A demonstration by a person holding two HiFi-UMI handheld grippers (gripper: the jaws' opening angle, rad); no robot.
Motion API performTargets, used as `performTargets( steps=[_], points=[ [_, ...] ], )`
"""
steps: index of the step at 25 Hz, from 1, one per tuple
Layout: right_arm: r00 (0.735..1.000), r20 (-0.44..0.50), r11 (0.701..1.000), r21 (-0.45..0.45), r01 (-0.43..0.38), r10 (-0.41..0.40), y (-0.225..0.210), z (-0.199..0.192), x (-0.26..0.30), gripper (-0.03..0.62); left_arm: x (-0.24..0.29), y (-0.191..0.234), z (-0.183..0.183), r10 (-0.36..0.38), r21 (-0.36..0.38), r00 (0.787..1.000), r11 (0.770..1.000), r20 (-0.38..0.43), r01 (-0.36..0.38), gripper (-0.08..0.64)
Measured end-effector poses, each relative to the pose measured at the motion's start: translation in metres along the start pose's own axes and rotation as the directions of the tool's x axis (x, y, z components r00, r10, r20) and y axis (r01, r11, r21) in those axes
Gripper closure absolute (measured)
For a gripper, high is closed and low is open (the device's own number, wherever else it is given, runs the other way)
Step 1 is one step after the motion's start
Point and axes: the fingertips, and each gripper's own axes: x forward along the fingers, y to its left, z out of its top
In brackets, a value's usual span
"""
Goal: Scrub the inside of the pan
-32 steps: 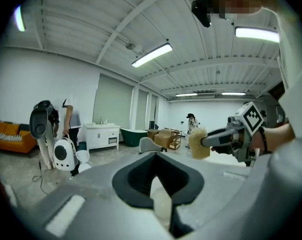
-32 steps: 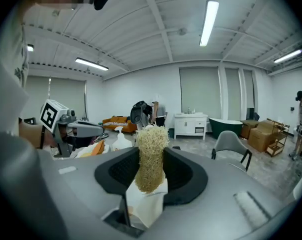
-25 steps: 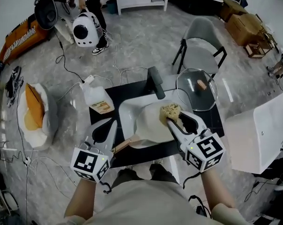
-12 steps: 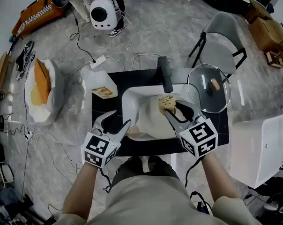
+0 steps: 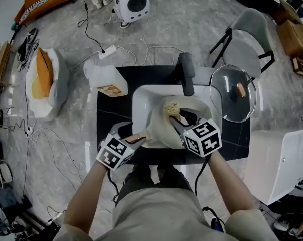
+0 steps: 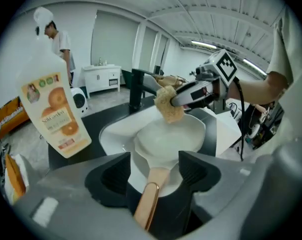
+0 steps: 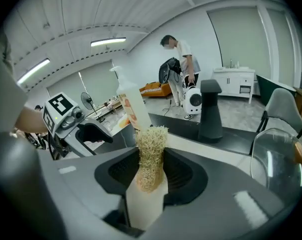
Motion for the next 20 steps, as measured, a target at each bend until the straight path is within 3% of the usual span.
performTargets(
  steps=[3, 10, 15, 17, 20],
  points=[
    [0.999, -0.045, 1.0, -0.004, -0.029, 0.029, 0.002, -0.013, 0.019, 0.439, 0.021, -0.011, -0.027, -0.075, 0.02, 0.991, 0.997, -0.109, 0.077, 0.241],
    [0.978, -0.196, 0.996, -0.043, -0.081, 0.071, 0.001, -0.058, 0.056, 0.437, 0.058, -0.013, -0.061, -0.119, 0.037, 0.965, 0.991, -0.233, 0.131, 0.241],
    [0.921, -0.369, 0.969, -0.153, -0.191, 0.123, 0.013, -0.1, 0.074, 0.437, 0.076, -0.016, -0.085, -0.145, 0.035, 0.93, 0.985, -0.339, 0.167, 0.241],
    [0.897, -0.415, 0.963, -0.138, -0.231, 0.155, 0.018, -0.111, 0.078, 0.437, 0.082, -0.015, -0.089, -0.139, 0.048, 0.922, 0.985, -0.362, 0.167, 0.242],
    [0.868, -0.45, 0.957, -0.087, -0.275, 0.208, 0.025, -0.12, 0.084, 0.436, 0.085, -0.015, -0.095, -0.121, 0.068, 0.916, 0.985, -0.384, 0.158, 0.308]
  ],
)
